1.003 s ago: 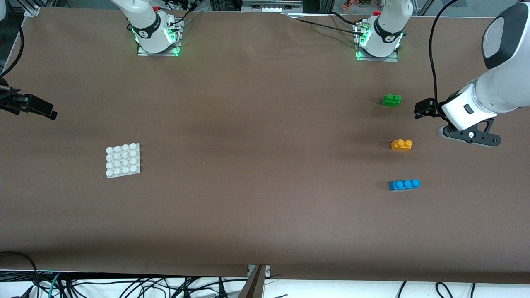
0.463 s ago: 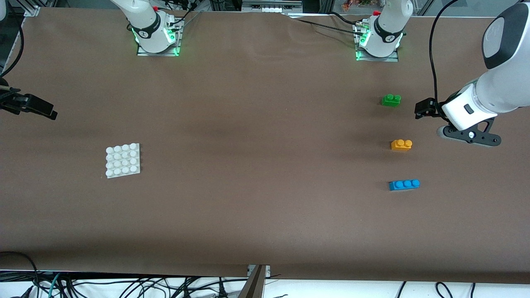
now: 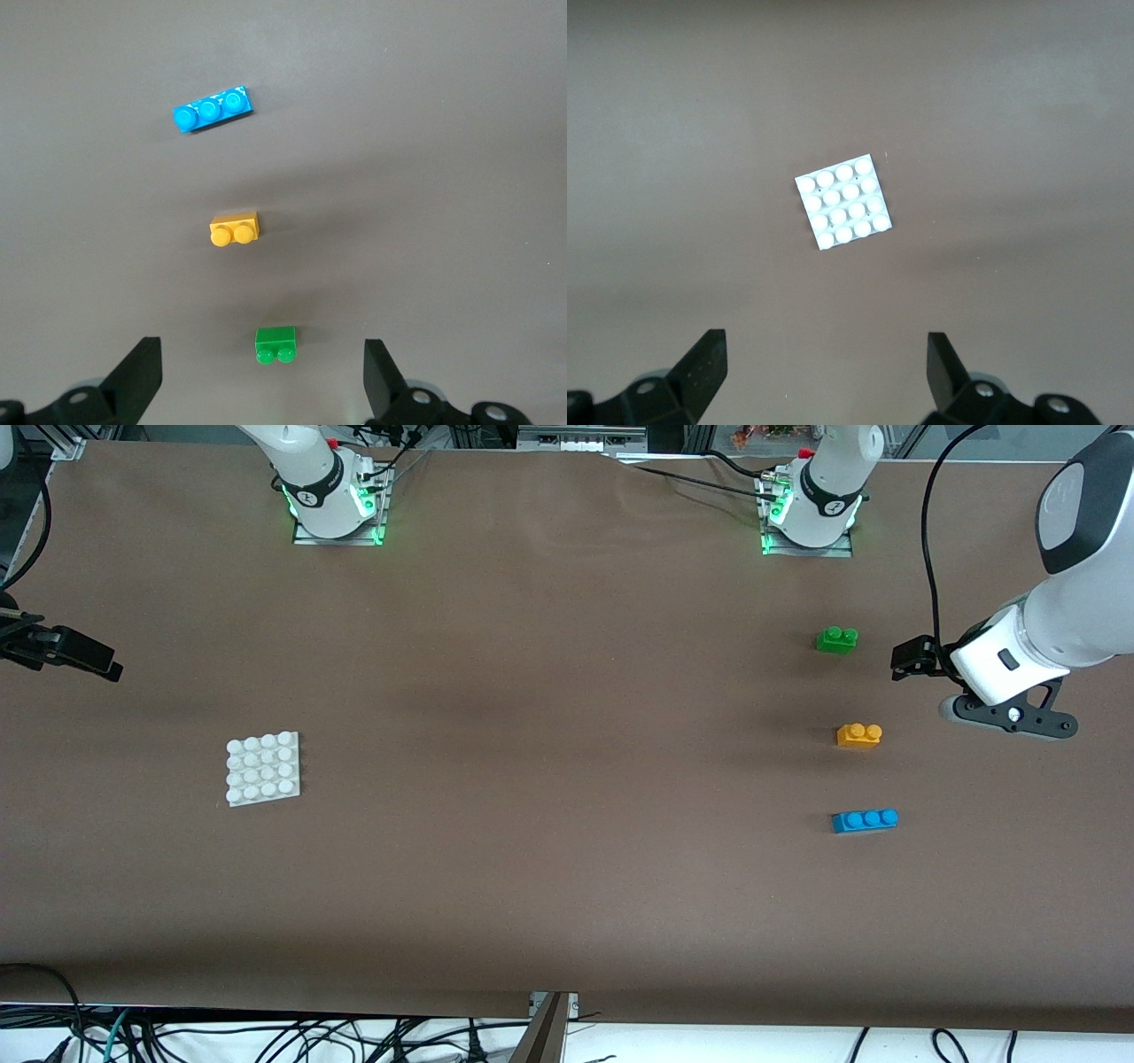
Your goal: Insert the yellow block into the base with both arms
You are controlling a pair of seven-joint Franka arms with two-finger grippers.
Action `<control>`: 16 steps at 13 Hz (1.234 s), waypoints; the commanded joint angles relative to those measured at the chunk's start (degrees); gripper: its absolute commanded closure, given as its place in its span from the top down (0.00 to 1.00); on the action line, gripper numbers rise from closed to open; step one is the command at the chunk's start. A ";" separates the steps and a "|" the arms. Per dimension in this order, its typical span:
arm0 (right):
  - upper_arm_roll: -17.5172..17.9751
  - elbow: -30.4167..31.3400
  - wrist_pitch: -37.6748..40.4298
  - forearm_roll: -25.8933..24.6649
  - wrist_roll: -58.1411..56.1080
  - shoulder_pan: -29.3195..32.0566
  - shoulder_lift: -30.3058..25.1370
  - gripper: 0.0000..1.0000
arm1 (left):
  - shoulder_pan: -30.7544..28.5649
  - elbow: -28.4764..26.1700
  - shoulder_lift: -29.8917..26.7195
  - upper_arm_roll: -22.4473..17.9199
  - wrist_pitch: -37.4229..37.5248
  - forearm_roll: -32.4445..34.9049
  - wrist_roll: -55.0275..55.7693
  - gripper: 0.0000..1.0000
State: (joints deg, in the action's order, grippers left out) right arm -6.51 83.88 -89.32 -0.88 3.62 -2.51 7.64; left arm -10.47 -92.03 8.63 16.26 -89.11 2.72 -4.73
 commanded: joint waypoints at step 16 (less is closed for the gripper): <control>0.45 -0.12 0.20 -0.79 -0.02 0.32 -0.26 1.00 | -0.78 0.97 0.16 -0.08 1.14 -0.08 -1.87 1.00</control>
State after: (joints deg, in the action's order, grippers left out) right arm -6.52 83.88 -89.32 -0.89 3.62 -2.49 7.65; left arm -10.73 -92.03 8.68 15.91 -89.11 2.72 -5.20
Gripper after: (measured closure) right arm 0.000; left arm 0.000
